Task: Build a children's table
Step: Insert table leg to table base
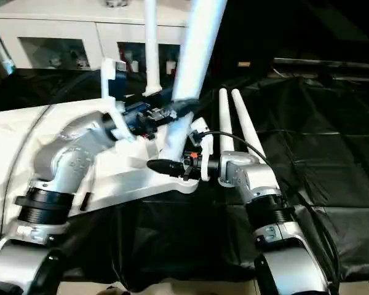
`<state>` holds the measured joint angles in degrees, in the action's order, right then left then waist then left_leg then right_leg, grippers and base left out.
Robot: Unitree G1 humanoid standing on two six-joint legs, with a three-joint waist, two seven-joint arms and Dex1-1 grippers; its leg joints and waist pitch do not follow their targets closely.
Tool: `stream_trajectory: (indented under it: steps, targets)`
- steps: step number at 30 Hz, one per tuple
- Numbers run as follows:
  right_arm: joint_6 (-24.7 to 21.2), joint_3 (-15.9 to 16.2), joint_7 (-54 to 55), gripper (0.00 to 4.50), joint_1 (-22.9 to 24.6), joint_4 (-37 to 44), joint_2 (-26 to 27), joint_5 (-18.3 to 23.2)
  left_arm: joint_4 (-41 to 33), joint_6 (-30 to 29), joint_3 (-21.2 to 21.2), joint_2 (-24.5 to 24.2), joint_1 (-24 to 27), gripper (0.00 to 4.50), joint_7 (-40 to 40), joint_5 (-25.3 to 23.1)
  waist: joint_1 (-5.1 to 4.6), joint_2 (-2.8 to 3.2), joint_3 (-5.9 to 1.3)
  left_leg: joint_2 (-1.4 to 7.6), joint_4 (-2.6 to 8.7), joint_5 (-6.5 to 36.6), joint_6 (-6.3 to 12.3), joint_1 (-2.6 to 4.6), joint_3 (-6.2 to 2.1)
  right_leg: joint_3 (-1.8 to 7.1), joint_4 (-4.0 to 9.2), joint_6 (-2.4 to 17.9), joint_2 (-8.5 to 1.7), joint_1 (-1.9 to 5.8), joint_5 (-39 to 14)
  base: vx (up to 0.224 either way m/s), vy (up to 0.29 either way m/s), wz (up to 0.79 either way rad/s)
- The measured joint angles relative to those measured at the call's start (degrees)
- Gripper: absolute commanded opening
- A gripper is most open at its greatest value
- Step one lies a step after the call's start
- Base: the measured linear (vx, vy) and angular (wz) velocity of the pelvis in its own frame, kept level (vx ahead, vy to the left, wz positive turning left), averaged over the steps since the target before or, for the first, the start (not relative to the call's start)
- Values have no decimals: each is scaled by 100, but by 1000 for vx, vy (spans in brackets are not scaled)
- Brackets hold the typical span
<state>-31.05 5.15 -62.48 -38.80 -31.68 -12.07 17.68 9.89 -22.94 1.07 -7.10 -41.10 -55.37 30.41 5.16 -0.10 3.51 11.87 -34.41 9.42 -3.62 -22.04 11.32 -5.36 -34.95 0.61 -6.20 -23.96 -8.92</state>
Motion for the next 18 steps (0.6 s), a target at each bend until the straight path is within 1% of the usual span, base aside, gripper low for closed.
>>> stream_trajectory:
  steps: [8, 10, 11, 12, 14, 15, 16, 17, 18]
  targets:
    - [11, -4, 31, 319, -1, -7, 1, 0, 10, -7, -19, 9, -2, 198, 86, -14, 0, 0, 0, 0, 0, 0, 0, 0, 0, 0, 0, 0, 0, 0, 0, 0, 0, 0]
    - [-39, -42, 35, 319, -1, -16, 2, 61, 81, -85, -66, 28, -64, 198, 205, -9, 0, 0, 0, 0, -1, 0, 0, 0, 0, 0, 0, 0, 0, 0, 0, 0, 0, 0]
    - [-101, -76, 31, 354, -3, -16, 3, 104, 153, -108, -99, 43, -117, 198, 275, -9, 0, 0, 0, 0, -1, 0, 0, 0, 0, 0, 0, 0, 0, 0, 0, 0, 0, 0]
    - [-256, -131, 12, 389, -3, 5, 2, 216, 244, -167, -155, 76, -203, 196, 375, 20, 5, -1, 0, 0, -2, 0, 0, -1, 0, 0, 0, 0, 0, 1, 0, 0, 0, 0]
    - [-467, -248, -88, 388, -1, 198, -5, 450, 411, -293, -274, 96, -324, 196, 528, 99, 7, 1, 1, -1, -4, 0, 0, -2, 1, 1, -2, 0, 0, -1, 1, 0, 0, 0]
    - [-486, -354, -242, 399, -15, 550, -9, 676, 581, -411, -375, 91, -371, 195, 633, 147, 7, 2, 2, 0, -3, 0, 1, -2, 1, 1, -2, -1, 0, -2, 1, 0, 0, 0]
    - [-482, -438, -320, 415, -56, 766, -30, 791, 676, -466, -418, 87, -370, 193, 679, 148, 4, 1, 1, 0, -4, 0, 0, 5, 0, 1, -2, -2, 1, 2, 1, 0, 0, 0]
    - [-505, -517, -366, 415, -119, 890, -71, 898, 730, -516, -451, 93, -370, 193, 699, 173, 5, -1, 0, 0, -4, 0, 0, 3, -3, -1, -2, -3, 2, 1, 0, 0, 0, 0]
    - [-629, -638, -419, 429, -186, 968, -130, 1043, 743, -563, -485, 110, -370, 184, 712, 253, 15, -1, 1, 0, -4, 0, 1, 0, -3, -1, 0, -2, 1, 0, 0, 0, 0, 0]
